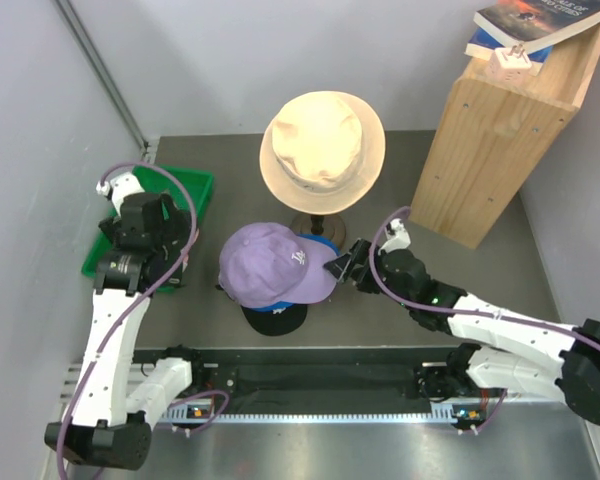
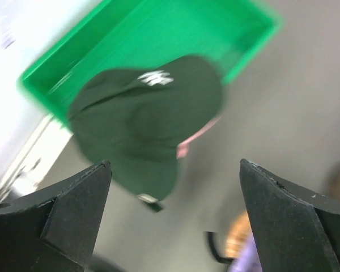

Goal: Stack the hats

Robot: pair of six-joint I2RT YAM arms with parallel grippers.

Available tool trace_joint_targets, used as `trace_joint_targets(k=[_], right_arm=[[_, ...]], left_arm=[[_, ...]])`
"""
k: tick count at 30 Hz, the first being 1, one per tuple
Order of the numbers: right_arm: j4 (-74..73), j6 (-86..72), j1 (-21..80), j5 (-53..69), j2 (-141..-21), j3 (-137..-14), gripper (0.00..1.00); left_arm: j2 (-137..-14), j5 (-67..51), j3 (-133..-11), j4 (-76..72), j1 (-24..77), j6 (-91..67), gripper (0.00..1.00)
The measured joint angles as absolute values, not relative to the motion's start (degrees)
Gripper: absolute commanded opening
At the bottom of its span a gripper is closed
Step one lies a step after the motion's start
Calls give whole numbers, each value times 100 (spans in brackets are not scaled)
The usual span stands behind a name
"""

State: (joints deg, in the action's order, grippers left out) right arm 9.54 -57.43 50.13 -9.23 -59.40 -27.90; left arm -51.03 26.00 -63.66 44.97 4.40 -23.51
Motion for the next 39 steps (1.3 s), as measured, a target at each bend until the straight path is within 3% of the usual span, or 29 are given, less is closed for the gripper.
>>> trace_joint_targets(k=[7, 17, 23, 27, 28, 30, 31, 34, 39], right_arm=[[21, -5502, 4652, -1393, -5266, -3135, 94], [-725, -5293, 3894, -1500, -4700, -3636, 94], [-954, -5019, 3551, -1299, -4703, -4101, 94], [-958, -4816, 3312, -1072, -4880, -4353, 94], [-965, -4762, 3262, -1011, -4930, -4394, 94], [-987, -4676, 3157, -882, -4998, -4436, 94], [-987, -4637, 3109, -834, -5015, -4438, 94], [-1022, -4512, 2930, -620, -5057, -4438, 94], [-1052, -4392, 2692, -298, -5131, -4440, 94]], left_arm=[[-5207, 3328, -5684, 4755, 167, -2377, 98], [-5505, 3350, -4969, 3955, -803, -2095, 78], [-5697, 3111, -4718, 3297, -1105, -2095, 61], [-5830, 3000, -4700, 3020, -1282, -2078, 40], [-5837, 2976, -4681, 2947, -1317, -2064, 28], [-5837, 2939, -4628, 2834, -1367, -2053, 25], [-5837, 2941, -4613, 2810, -1387, -2036, 18], [-5826, 2943, -4604, 2766, -1415, -2008, 7], [-5776, 2961, -4807, 2753, -1422, -1911, 7]])
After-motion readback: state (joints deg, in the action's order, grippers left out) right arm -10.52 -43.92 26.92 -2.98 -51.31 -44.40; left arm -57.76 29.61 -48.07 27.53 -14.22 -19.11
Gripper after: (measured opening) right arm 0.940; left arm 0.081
